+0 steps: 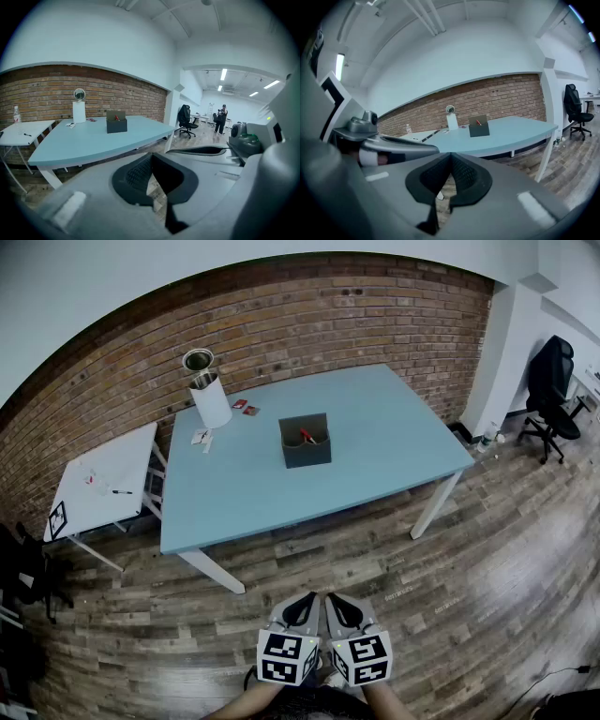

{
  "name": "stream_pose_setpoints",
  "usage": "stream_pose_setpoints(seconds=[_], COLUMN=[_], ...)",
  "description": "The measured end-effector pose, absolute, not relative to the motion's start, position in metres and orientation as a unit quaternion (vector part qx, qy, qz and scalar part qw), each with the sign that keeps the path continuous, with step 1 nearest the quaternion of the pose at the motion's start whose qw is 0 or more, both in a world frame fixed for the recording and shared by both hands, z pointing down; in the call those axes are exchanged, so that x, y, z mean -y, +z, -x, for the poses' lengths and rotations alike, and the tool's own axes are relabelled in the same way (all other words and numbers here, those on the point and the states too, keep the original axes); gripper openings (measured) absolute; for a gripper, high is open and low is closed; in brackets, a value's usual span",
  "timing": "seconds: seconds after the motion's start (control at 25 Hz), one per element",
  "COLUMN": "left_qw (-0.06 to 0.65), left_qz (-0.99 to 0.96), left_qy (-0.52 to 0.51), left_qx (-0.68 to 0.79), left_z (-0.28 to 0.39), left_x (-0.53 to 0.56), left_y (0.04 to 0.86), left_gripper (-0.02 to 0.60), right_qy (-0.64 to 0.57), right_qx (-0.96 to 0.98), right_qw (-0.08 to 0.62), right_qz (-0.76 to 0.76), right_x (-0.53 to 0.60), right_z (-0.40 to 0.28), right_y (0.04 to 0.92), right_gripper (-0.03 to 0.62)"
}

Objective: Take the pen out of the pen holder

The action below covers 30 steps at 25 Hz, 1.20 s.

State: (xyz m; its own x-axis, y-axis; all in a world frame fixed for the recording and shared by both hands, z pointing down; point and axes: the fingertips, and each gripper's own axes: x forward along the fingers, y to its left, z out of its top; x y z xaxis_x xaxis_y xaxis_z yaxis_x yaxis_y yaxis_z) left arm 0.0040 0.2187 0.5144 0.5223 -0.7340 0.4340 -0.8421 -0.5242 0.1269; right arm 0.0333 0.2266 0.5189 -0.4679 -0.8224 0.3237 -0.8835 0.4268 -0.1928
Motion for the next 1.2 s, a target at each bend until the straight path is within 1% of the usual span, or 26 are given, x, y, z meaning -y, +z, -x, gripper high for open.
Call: stream_pose_setpoints(seconds=[0.44, 1.2], left_qw=[0.172, 0.173], left_qz=[-0.851, -0.866], left_qy=[0.175, 0.179], left_qx=[0.464, 0.433], left_z=[-0.007, -0.001], left_x=[-0.201, -0.066], left_y=[0.525, 0.527], left_gripper=[-0.002, -0.003], right_qy=[0.182, 0.178], right_qx=[0.837, 0.836], right_qw=[0.092, 0.129], right_qz=[-0.508, -0.503], right_x=[-0.205, -0.075], right_z=[-0.04, -0.028], right_y=[0.525, 0.523], right_gripper=[0.003, 0.003])
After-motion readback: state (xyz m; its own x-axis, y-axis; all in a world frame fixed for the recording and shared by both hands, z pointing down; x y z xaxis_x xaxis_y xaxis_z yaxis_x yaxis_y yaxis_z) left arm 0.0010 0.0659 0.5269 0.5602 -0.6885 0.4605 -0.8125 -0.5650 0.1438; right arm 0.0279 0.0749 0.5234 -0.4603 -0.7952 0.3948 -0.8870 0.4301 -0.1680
